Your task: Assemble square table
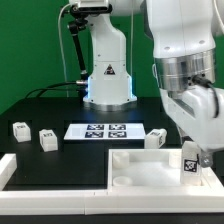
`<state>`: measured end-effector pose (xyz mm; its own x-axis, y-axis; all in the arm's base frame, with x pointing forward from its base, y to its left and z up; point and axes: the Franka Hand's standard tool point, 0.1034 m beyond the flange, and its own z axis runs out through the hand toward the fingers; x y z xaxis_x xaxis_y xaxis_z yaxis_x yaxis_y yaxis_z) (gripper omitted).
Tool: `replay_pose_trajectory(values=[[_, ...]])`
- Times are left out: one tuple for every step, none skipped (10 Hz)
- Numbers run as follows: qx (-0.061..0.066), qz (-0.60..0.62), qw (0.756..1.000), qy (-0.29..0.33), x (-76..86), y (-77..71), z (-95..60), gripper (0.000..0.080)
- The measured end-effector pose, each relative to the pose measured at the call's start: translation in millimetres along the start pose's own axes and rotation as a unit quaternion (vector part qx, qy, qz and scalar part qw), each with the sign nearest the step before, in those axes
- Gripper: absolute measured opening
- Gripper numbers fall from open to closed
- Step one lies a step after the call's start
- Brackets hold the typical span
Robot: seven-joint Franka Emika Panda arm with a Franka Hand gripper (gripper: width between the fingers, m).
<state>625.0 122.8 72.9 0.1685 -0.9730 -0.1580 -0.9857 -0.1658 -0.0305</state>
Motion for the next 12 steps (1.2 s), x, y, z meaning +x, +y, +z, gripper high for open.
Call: replay_pose_trajectory(values=[[-0.009,-0.08,0.997,0.01,0.4,-1.9,1.5,0.0649],[-0.011,-0.157,0.987,0.014,2.8,-4.1,2.3,0.0649],[-0.011,-0.21,0.977,0.014,3.4,-4.5,1.8,0.0649],[-0.012,-0.254,0.967,0.015,4.2,-4.5,1.9,0.0649],[-0.012,-0.298,0.955,0.014,4.9,-4.6,1.8,0.0649],[-0.021,-0.343,0.939,0.02,5.7,-3.6,2.9,0.0649],[-0.037,-0.414,0.909,0.03,6.5,-3.8,5.8,0.0649],[-0.036,-0.421,0.906,0.03,8.2,-4.2,5.1,0.0649],[-0.036,-0.404,0.913,0.031,8.5,-4.0,5.4,0.0649],[-0.036,-0.405,0.913,0.031,8.5,-3.9,5.6,0.0515],[-0.035,-0.383,0.922,0.032,8.2,-3.9,5.7,0.0515],[-0.034,-0.347,0.937,0.033,7.9,-3.9,5.8,0.0375]])
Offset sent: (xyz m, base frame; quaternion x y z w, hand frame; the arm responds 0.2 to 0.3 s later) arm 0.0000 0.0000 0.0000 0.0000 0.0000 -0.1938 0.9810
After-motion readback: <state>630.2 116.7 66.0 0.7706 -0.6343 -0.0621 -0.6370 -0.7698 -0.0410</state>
